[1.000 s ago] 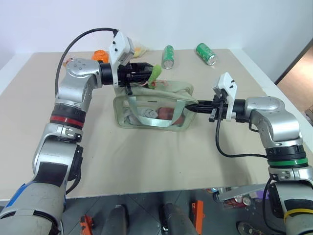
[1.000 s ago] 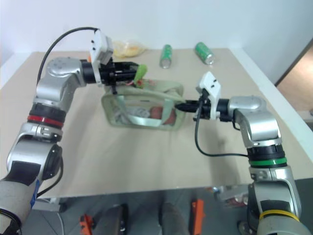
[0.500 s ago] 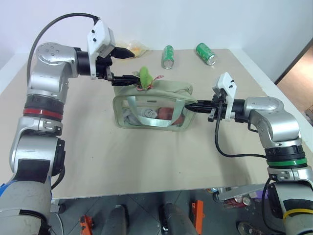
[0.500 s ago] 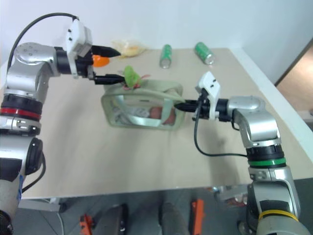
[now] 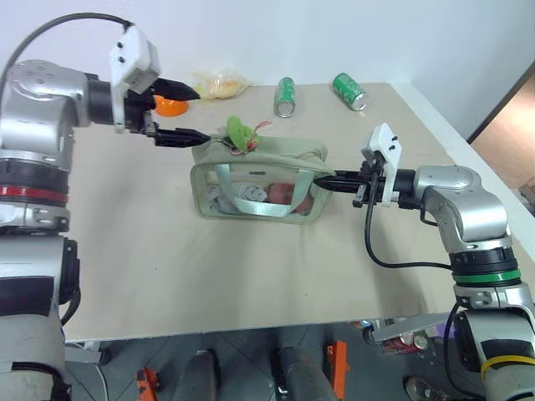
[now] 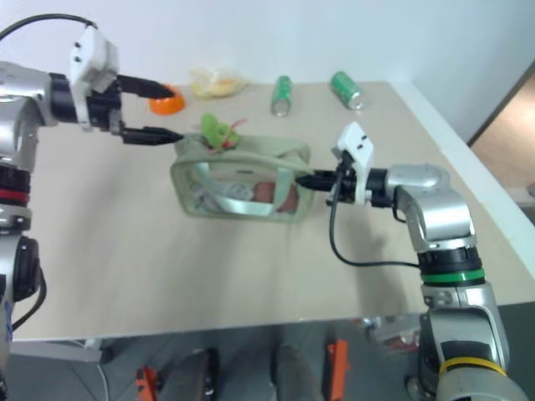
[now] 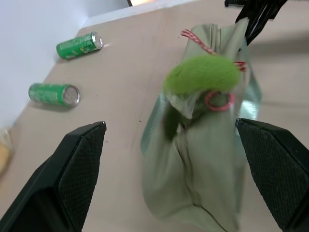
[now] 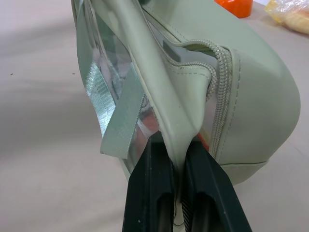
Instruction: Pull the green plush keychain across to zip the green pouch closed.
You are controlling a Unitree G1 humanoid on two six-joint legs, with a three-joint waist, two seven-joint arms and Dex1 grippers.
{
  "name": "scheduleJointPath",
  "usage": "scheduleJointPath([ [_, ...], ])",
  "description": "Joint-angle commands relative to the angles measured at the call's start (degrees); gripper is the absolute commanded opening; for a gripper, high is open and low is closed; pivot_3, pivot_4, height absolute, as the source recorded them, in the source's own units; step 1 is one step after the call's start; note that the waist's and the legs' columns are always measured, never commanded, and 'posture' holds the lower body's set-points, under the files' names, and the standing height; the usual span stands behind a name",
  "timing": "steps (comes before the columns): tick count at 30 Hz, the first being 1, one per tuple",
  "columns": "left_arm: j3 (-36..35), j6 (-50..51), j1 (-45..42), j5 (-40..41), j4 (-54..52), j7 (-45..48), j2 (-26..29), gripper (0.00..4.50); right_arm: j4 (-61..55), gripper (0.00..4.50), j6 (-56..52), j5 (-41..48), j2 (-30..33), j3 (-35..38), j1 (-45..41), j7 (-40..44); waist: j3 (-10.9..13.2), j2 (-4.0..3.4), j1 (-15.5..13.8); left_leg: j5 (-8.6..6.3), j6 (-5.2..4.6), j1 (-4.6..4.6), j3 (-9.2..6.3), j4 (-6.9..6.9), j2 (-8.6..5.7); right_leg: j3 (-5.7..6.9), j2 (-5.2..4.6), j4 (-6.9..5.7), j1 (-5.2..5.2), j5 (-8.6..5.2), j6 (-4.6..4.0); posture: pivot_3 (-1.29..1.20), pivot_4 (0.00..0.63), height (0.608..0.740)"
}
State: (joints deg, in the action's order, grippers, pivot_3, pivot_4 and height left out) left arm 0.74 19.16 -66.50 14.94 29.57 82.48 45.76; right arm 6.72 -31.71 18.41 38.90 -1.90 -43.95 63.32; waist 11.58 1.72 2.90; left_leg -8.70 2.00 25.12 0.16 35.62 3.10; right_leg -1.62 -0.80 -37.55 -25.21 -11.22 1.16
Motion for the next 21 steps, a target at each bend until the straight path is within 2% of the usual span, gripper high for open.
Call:
scheduleJointPath([
  [1,-4.50,4.17,6.16,4.76,-5.83,0.07,1.75,4.47,-1.06,0.00,-0.11,0.59,0.23,0.36,-0.47,-0.14,0.00,0.00,-0.08,0.00,0.00,-0.01,0.01,-0.01,0.01,0.00,0.00,-0.01,0.00,-0.01,-0.01,0.00,0.150,0.740],
  [6,-8.10,12.43,16.94,11.25,-15.68,-3.99,0.10,4.47,-1.31,0.00,-0.34,0.62,0.25,0.24,-0.26,-0.19,0.00,0.01,-0.17,0.00,0.00,0.03,-0.01,0.12,0.03,0.03,-0.01,-0.10,0.01,-0.02,-0.04,0.00,0.150,0.740],
  [10,-8.47,15.08,21.83,13.35,-19.46,-7.90,-1.79,4.47,-1.16,0.00,-0.43,0.55,0.33,-0.02,-0.63,0.15,0.00,0.01,-0.19,0.00,0.00,0.00,-0.01,0.15,0.03,0.03,0.00,-0.13,0.02,-0.01,-0.03,0.00,0.150,0.740],
  [20,-7.18,14.45,22.01,13.53,-17.41,-13.50,-6.60,4.47,-1.70,0.00,-0.79,0.69,0.62,-0.03,-0.99,0.41,0.00,0.01,-0.21,0.01,0.00,-0.04,-0.01,0.17,0.03,0.02,0.02,-0.20,0.02,-0.01,-0.04,0.00,0.150,0.740],
  [21,-7.14,14.32,21.86,13.40,-17.02,-13.80,-6.90,4.23,-1.87,0.00,-0.90,0.73,0.69,0.06,-0.87,0.34,0.00,0.01,-0.20,0.01,0.00,-0.04,-0.02,0.17,0.03,0.02,0.02,-0.20,0.03,-0.01,-0.04,0.00,0.150,0.740],
])
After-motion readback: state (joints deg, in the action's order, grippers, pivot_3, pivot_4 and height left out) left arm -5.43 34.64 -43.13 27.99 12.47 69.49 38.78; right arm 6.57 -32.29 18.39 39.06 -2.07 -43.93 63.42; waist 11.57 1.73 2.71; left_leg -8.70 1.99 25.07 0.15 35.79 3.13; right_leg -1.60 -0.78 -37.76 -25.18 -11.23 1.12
